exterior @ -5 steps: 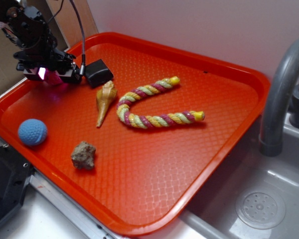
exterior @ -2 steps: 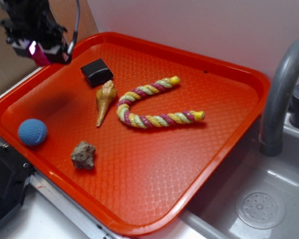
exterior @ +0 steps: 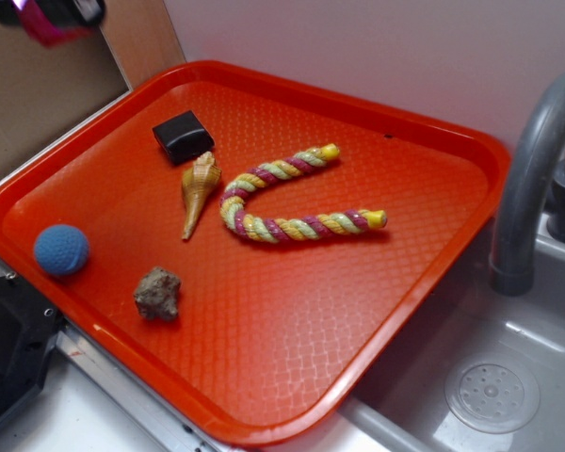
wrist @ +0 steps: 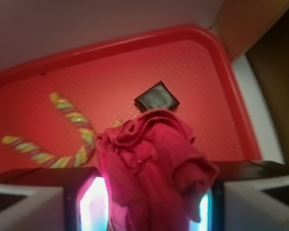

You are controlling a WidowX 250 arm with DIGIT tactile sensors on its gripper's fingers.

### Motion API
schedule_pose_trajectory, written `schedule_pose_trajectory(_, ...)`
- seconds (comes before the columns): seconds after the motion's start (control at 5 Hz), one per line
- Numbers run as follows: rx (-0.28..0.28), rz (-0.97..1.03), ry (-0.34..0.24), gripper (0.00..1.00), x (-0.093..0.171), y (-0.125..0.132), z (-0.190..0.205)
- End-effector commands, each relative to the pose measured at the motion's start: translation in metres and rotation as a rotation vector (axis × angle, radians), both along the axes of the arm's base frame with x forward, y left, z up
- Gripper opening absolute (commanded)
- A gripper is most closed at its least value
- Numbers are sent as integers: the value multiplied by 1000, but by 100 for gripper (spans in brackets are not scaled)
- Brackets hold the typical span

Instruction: Grab the red paper.

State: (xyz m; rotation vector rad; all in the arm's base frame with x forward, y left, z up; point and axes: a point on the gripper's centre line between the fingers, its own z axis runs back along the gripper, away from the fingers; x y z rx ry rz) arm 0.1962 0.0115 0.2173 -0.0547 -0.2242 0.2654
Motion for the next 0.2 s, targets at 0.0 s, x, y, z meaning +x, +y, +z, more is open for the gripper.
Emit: schedule_pose_trajectory(0.0,-105,-135,15,0,3,17,35)
